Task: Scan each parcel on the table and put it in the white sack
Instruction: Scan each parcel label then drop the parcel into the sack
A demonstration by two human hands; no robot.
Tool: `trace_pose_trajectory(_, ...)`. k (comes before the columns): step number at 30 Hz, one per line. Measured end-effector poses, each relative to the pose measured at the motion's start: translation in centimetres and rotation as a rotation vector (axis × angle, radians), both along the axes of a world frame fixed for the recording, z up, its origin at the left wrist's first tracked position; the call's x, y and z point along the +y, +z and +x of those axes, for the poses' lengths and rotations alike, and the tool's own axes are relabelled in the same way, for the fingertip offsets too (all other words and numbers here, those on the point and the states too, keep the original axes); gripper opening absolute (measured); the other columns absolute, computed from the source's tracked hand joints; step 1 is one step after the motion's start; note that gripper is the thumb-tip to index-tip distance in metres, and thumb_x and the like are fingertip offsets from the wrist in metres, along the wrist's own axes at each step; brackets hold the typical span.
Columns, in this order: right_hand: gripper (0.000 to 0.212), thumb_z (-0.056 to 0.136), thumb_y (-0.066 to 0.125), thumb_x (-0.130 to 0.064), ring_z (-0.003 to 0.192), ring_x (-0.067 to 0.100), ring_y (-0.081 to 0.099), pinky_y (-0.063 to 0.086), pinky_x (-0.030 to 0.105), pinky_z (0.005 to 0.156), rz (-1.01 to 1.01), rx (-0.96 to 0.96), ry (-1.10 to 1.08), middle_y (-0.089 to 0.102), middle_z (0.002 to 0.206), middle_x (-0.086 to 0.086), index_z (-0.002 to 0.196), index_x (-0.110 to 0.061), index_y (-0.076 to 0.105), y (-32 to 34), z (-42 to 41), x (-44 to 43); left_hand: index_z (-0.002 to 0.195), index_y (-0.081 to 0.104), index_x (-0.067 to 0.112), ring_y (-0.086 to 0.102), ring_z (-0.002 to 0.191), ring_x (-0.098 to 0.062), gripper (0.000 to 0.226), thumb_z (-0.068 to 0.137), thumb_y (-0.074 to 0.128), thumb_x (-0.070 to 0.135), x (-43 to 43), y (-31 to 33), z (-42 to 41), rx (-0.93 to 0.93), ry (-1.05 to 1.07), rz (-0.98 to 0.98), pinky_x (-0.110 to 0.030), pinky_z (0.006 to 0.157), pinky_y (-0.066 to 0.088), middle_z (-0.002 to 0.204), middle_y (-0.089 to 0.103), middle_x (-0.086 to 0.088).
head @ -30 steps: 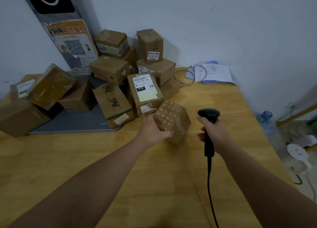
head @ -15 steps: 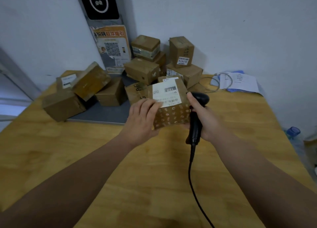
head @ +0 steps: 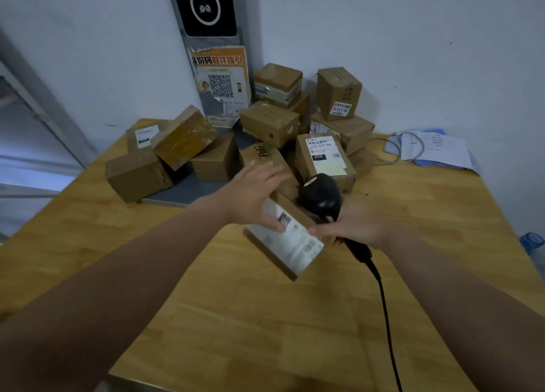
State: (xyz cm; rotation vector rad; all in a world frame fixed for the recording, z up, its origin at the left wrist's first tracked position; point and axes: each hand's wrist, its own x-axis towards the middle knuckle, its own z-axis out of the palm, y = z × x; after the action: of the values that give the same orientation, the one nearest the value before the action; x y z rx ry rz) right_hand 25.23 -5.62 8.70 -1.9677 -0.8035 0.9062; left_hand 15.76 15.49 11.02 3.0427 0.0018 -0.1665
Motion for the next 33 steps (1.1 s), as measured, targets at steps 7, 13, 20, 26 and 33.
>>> trace_pose_trajectory(7,0.037,0.075,0.081,-0.020,0.085,0.001,0.066,0.053,0.018,0.067,0.074,0.083,0.057,0.069,0.098,-0.006,0.106,-0.027,0.062,-0.1,-1.4,0.7,0.141,0.033,0.026,0.042,0.113,-0.001,0.080,0.077,0.079,0.040,0.1,-0.3,-0.4,0.495,0.169,-0.479,-0.012,0.090,0.037,0.134,0.038,0.013)
trace_pose_trajectory(13,0.043,0.078,0.079,-0.031,0.105,0.014,0.063,0.051,0.043,0.098,0.470,0.335,-0.613,0.070,0.107,-0.006,0.117,-0.024,0.064,-2.3,-0.8,0.3,0.145,0.031,0.018,0.050,0.118,-0.020,0.101,0.066,0.074,0.065,0.3,-3.6,-2.3,0.002,0.768,-1.088,-0.038,0.097,0.048,0.135,0.042,0.000)
trace_pose_trajectory(20,0.055,0.079,0.079,-0.025,0.102,0.014,0.065,0.055,0.033,0.085,0.508,0.410,-0.694,0.068,0.115,-0.002,0.128,-0.022,0.054,-2.1,-3.3,3.3,0.129,0.041,0.015,0.050,0.102,-0.009,0.067,0.081,0.065,0.055,-3.0,-4.3,-3.3,-0.064,0.890,-1.379,-0.035,0.099,0.032,0.114,0.055,0.006)
trace_pose_trajectory(26,0.057,0.082,0.076,-0.031,0.107,0.009,0.059,0.046,0.023,0.078,0.446,0.267,-0.641,0.064,0.119,-0.006,0.132,-0.020,0.052,-1.6,-3.4,2.7,0.111,0.059,0.020,0.059,0.109,-0.014,0.029,0.087,0.067,0.035,-1.5,-4.1,-4.9,-0.013,0.748,-1.345,-0.033,0.100,0.047,0.115,0.066,0.000)
trace_pose_trajectory(33,0.006,0.081,0.074,-0.009,0.064,0.018,0.060,0.050,0.031,0.064,0.390,0.240,-0.560,0.063,0.065,0.002,0.084,-0.008,0.068,-0.2,-5.3,1.6,0.101,0.066,0.025,0.061,0.098,-0.008,0.024,0.080,0.075,0.035,-0.8,-6.4,-6.2,-0.172,0.865,-1.215,-0.029,0.092,0.045,0.101,0.070,0.007)
